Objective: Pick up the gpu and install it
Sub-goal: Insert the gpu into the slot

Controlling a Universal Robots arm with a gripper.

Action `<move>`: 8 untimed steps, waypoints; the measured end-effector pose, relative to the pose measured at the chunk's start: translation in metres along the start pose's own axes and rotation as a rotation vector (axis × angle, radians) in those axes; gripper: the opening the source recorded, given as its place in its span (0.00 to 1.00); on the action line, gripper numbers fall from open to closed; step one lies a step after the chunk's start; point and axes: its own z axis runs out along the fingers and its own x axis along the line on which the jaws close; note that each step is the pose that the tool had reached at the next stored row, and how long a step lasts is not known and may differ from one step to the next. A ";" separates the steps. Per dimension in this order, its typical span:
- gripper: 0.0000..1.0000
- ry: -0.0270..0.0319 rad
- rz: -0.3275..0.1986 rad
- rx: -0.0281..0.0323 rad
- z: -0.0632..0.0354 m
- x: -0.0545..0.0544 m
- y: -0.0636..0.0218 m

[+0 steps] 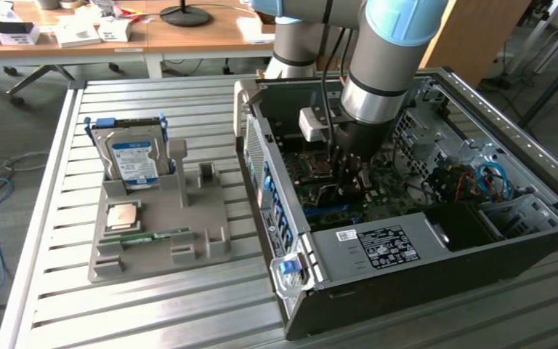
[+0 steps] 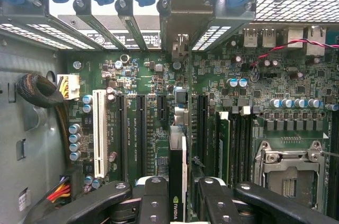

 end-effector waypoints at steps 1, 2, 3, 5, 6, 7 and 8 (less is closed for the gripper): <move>0.26 0.0000 0.000 0.0000 0.0000 0.000 0.0000; 0.26 0.0001 0.000 0.0000 0.0000 0.000 0.0000; 0.26 -0.0001 0.000 0.0000 0.0001 0.000 0.0000; 0.26 -0.0002 0.000 0.0001 0.0001 0.000 0.0000; 0.26 -0.0002 0.000 0.0001 0.0001 0.000 0.0000; 0.26 -0.0004 0.000 0.0002 0.0001 0.000 0.0000; 0.26 -0.0006 0.000 0.0003 -0.0002 0.000 0.0000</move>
